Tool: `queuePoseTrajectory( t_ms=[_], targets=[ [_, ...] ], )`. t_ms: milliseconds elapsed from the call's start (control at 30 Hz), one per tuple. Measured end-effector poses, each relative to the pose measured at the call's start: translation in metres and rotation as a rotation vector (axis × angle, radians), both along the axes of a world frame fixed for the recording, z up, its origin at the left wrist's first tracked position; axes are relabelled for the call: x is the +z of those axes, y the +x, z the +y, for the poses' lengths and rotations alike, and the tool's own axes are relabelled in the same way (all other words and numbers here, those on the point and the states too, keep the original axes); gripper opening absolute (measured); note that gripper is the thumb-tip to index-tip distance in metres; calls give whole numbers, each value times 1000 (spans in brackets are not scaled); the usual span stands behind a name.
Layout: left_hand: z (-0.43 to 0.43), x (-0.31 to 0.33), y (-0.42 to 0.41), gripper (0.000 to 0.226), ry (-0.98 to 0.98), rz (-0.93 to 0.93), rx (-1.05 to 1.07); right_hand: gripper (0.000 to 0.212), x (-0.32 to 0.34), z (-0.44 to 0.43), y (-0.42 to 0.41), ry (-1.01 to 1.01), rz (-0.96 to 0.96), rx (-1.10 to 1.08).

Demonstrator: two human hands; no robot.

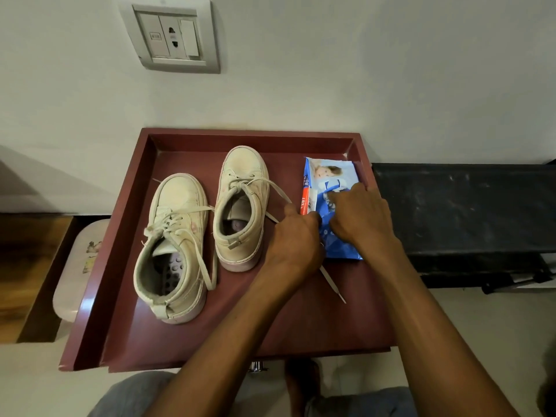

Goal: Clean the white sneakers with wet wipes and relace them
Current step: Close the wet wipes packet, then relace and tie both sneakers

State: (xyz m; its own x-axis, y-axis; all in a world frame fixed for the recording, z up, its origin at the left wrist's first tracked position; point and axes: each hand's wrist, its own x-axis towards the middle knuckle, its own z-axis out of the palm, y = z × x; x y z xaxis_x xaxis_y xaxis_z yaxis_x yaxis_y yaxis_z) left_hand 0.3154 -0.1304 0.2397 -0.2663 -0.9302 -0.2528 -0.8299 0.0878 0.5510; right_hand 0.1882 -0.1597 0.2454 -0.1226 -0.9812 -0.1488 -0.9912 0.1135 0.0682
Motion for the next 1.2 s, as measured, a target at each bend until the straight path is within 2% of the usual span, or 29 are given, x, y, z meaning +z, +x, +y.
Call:
queuePoseTrajectory(
  t_ms=[100, 267, 433, 600, 667, 733, 800, 900, 967, 1133, 1200],
  targets=[
    [-1, 1, 1, 47, 3, 9, -18, 54, 3, 0, -2, 3, -45, 8],
    [5, 6, 2, 48, -74, -29, -31, 34, 27, 0, 3, -258, -142, 18],
    [23, 31, 29, 31, -363, -156, -22, 30, 37, 12, 30, -366, -351, 49],
    [51, 58, 89, 22, -653, -16, 181, 25, 40, 38, 62, -439, -495, 144],
    [63, 60, 121, 27, -713, -10, 291, 25, 43, 48, 76, -424, -530, 190],
    [78, 52, 151, 35, -682, -9, 426, 26, 47, 55, 91, -415, -556, 227],
    [95, 42, 173, 45, -578, -7, 472, 26, 50, 65, 108, -430, -569, 283],
    [113, 30, 188, 71, -340, -14, 380, 31, 43, 85, 133, -398, -494, 346],
    [117, 27, 190, 79, -216, -43, 328, 37, 38, 95, 145, -322, -399, 344],
    [102, 15, 187, 63, -205, -202, 286, 54, 32, 88, 157, -198, -288, 239],
    [94, 14, 186, 51, -184, -209, 273, 46, 27, 81, 159, -164, -300, 242]
  ],
)
